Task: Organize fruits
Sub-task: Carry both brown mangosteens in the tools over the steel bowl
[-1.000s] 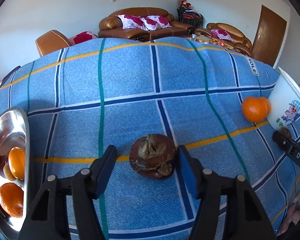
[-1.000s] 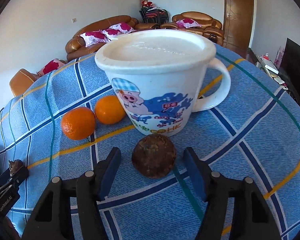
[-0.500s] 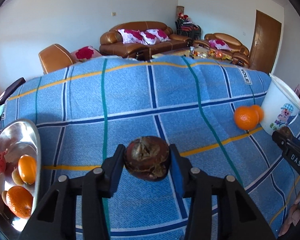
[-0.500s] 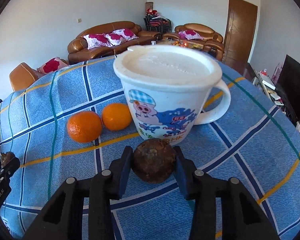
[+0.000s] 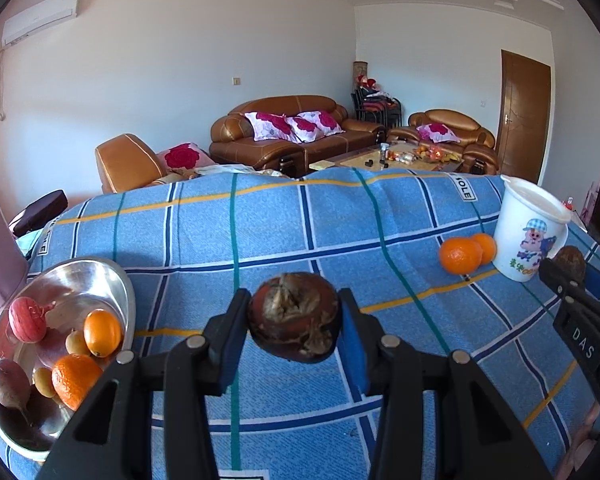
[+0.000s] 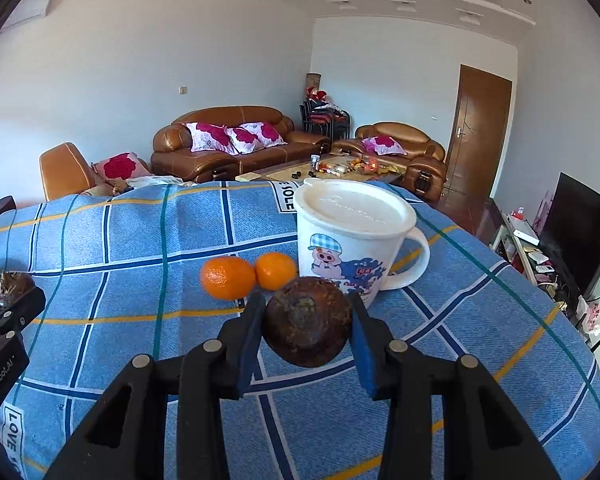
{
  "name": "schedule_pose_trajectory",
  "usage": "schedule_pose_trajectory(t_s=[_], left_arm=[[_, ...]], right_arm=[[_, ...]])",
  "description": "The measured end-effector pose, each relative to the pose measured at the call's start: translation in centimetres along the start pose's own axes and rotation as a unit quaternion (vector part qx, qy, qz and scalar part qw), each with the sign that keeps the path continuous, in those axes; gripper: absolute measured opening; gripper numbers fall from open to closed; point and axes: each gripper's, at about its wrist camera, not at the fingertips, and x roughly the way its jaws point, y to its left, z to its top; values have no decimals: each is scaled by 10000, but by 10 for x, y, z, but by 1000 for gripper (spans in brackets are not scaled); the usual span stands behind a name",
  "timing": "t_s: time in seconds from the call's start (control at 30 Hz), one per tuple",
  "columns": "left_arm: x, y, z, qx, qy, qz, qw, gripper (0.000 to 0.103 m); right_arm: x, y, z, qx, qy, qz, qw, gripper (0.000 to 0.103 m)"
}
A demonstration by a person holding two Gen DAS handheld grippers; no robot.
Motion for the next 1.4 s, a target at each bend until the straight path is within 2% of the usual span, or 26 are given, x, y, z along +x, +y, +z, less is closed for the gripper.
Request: schedule_pose_trajectory(t_s=[0.83, 1.4], left_arm=[[-43, 17, -28, -1, -154, -84, 9998, 46], [-63, 35, -41, -42, -185, -156, 9997, 46]], right_arm=[[-48, 21, -24, -154, -359, 134, 9991, 43], [-68, 45, -37, -183, -405, 274, 9986, 43]])
